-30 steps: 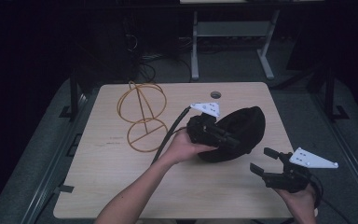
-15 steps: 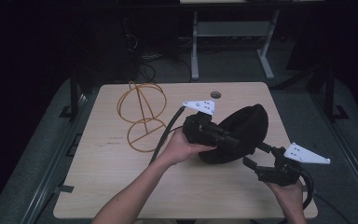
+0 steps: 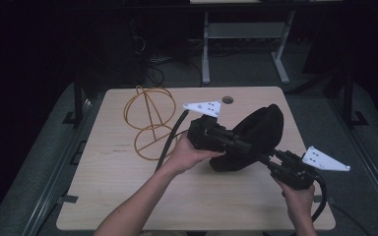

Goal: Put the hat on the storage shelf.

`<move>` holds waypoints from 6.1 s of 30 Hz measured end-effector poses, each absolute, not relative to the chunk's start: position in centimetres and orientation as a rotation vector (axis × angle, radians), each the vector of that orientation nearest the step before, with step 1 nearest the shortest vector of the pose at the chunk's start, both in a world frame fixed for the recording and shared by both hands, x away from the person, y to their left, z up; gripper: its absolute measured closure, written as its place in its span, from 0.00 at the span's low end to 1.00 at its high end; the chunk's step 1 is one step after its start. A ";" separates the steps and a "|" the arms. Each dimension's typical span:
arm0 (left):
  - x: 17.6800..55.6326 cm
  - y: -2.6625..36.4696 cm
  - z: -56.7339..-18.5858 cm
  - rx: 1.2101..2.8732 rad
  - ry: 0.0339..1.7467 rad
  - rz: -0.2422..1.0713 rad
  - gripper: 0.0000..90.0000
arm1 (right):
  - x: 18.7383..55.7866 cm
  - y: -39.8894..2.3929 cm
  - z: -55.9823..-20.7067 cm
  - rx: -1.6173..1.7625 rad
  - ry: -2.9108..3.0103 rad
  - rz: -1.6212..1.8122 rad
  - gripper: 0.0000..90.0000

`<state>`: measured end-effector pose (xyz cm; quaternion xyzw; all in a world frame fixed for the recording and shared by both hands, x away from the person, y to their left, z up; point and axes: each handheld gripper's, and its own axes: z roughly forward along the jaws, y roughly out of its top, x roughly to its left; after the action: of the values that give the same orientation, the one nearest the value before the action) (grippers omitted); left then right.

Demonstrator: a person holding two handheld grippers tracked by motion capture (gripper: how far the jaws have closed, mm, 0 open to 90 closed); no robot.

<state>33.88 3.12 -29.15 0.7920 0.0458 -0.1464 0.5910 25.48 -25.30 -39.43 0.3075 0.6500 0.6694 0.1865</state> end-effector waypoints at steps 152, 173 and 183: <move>26.6 18.8 -41.8 2.115 0.418 0.302 0.29 | 46.3 3.5 -17.8 0.445 2.625 1.382 0.80; 26.2 18.0 -42.0 2.133 0.375 0.313 0.29 | 47.6 6.9 -20.5 0.481 2.674 1.340 0.79; 26.1 17.6 -42.0 2.141 0.373 0.297 0.29 | 47.9 8.2 -22.3 0.491 2.692 1.291 0.66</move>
<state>26.10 17.55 -41.97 0.8685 0.1514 0.1206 0.4563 47.86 8.15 -22.33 0.1619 0.8882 0.4260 0.0581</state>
